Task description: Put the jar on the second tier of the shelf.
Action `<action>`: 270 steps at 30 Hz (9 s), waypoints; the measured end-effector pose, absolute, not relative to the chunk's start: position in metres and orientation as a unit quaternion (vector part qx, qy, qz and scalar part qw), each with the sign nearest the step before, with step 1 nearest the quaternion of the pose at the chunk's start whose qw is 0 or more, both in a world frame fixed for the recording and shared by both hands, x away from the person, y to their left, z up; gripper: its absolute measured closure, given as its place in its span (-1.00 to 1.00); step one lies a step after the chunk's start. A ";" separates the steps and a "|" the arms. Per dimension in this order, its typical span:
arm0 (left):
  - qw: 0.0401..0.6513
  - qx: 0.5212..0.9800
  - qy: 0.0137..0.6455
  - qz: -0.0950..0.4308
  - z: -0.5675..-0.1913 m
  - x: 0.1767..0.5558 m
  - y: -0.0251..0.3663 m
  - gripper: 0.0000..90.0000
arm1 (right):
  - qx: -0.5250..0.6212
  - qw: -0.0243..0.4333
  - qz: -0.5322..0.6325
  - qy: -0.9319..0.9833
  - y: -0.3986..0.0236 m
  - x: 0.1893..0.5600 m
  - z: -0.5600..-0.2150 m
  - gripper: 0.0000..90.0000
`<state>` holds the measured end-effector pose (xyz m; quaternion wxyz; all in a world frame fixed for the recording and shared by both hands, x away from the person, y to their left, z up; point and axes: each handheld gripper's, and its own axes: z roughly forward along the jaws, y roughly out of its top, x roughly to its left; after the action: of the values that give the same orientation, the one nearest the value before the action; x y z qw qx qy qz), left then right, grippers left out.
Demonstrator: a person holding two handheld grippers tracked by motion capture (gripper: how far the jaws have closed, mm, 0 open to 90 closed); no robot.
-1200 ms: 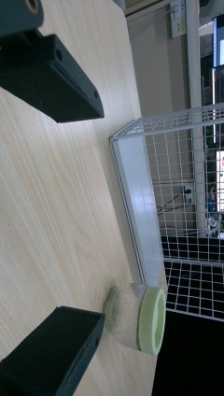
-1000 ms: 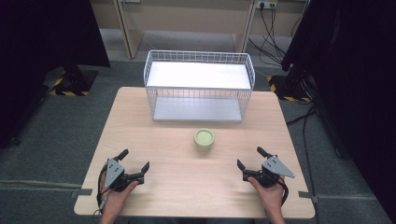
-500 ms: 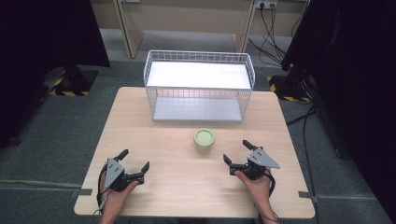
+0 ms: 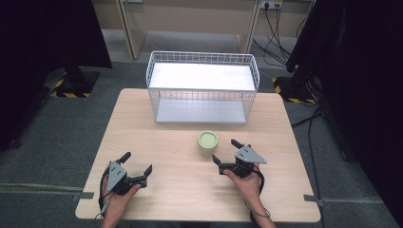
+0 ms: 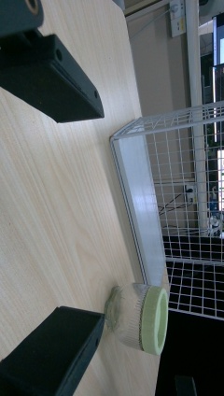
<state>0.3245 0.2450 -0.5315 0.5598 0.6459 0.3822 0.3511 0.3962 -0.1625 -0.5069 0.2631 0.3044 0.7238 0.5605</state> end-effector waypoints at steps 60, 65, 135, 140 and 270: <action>0.561 0.648 0.380 0.348 -0.531 0.325 0.245 -0.93 | 0.334 0.231 0.498 0.767 -0.108 0.455 -0.523 -0.75; 0.561 0.647 0.380 0.348 -0.531 0.325 0.245 -0.93 | 0.334 0.234 0.500 0.764 -0.108 0.454 -0.523 -0.75; 0.559 0.648 0.380 0.350 -0.531 0.325 0.244 -0.93 | 0.327 0.312 0.561 0.694 -0.127 0.467 -0.398 -0.75; 0.558 0.649 0.381 0.350 -0.531 0.325 0.245 -0.93 | 0.328 0.315 0.560 0.692 -0.128 0.470 -0.394 -0.75; 0.558 0.652 0.373 0.352 -0.531 0.324 0.244 -0.93 | 0.420 0.310 0.535 0.664 -0.137 0.581 -0.328 -0.97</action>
<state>0.3238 0.2437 -0.5313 0.5584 0.6517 0.3732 0.3524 0.5812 -0.1366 -0.3277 0.3097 0.4200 0.6644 0.5351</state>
